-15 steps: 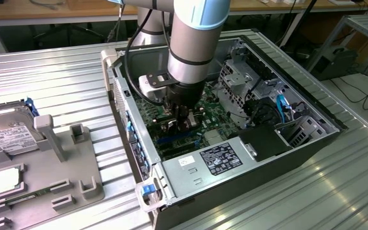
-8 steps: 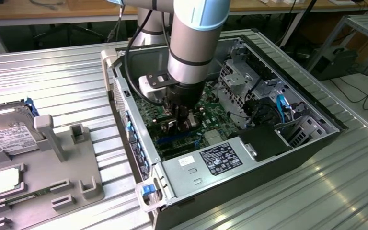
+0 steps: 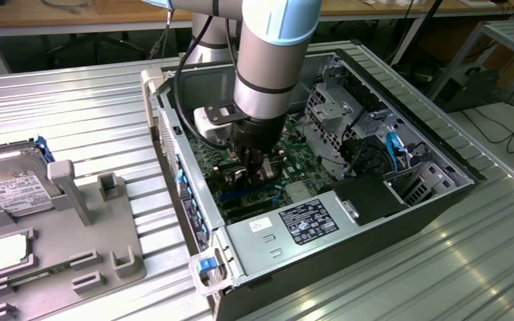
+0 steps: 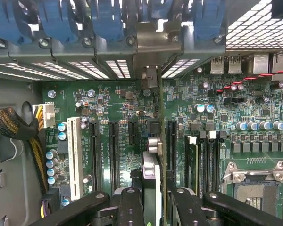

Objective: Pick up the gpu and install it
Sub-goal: 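Insert the gpu into the slot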

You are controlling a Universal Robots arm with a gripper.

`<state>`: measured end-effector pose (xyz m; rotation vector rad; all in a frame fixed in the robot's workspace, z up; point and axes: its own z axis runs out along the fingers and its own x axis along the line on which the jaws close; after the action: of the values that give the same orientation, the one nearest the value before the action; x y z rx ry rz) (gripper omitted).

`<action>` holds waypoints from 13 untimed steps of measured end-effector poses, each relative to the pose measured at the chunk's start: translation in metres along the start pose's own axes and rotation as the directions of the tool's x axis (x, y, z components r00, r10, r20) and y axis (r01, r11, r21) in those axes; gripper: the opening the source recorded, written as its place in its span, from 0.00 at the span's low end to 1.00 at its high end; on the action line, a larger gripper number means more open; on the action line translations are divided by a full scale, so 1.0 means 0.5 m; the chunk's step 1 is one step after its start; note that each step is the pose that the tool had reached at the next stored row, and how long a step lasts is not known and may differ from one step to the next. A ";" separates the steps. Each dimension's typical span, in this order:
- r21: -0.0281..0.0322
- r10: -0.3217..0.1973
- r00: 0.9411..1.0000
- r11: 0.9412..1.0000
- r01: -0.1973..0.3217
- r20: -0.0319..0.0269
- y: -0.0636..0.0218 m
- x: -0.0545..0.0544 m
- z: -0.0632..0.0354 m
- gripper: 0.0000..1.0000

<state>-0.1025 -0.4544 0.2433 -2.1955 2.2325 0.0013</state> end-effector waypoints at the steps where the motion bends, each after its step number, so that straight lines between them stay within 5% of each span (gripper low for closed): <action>1: 0.000 0.000 1.000 1.000 0.000 0.000 0.000 0.000 0.000 0.28; 13: 0.000 0.000 1.000 1.000 0.000 0.000 0.000 0.000 0.001 0.28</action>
<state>-0.1025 -0.4544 0.2429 -2.1953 2.2324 0.0014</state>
